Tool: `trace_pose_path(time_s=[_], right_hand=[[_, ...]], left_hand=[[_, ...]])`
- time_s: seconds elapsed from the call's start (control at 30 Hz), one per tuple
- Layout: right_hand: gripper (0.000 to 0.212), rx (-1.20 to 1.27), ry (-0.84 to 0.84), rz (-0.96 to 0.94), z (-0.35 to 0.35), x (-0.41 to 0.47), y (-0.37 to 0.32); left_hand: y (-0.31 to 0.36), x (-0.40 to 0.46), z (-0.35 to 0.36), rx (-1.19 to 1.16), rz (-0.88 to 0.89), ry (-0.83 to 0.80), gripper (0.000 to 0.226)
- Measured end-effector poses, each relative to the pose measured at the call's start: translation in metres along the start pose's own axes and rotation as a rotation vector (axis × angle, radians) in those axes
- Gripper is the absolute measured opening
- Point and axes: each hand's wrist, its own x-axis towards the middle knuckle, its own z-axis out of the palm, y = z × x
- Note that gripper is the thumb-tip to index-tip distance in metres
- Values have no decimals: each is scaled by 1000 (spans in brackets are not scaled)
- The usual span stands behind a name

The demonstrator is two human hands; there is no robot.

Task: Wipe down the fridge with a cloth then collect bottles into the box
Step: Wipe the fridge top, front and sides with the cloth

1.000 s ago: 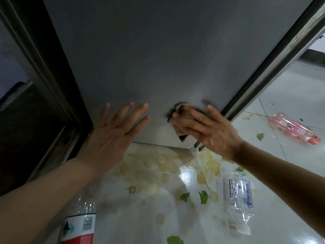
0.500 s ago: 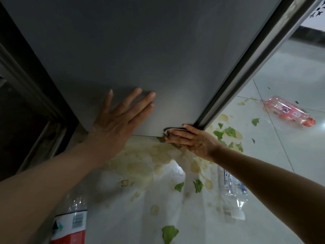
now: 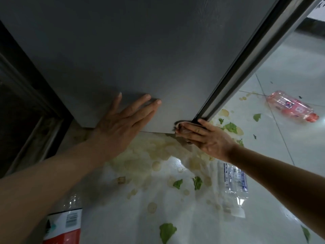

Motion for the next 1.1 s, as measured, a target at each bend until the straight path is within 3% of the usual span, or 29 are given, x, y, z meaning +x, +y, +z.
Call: trace_pose_path(time_s=[0.17,0.37,0.5,0.63,0.77,0.87,0.93,1.1], right_hand=[[78,-55,-91,-56,7,12,-16],[63,82,23,-15,-9,10,-5],[43,232,204,305,-28,-20,-3],[42,711,334,673,-64,-29,-19],[37,1369,409,1287,-94,-23,-46],[34,1570,379,1712,-89,-15,-47],[46,1598,287,1751,-74,-6,-47],[63,1644,64,1604,-39,36,-50]], left_hand=[[0,1,-5,24,5,-38,74],[2,0,-13,-15,-7,-33,73],[4,3,-22,-35,-16,-49,65],[15,9,-32,-61,-45,-53,64],[24,20,-42,-82,8,-26,60],[27,28,-42,-84,25,-5,60],[28,35,-40,-70,48,9,59],[30,50,-34,-13,92,34,58]])
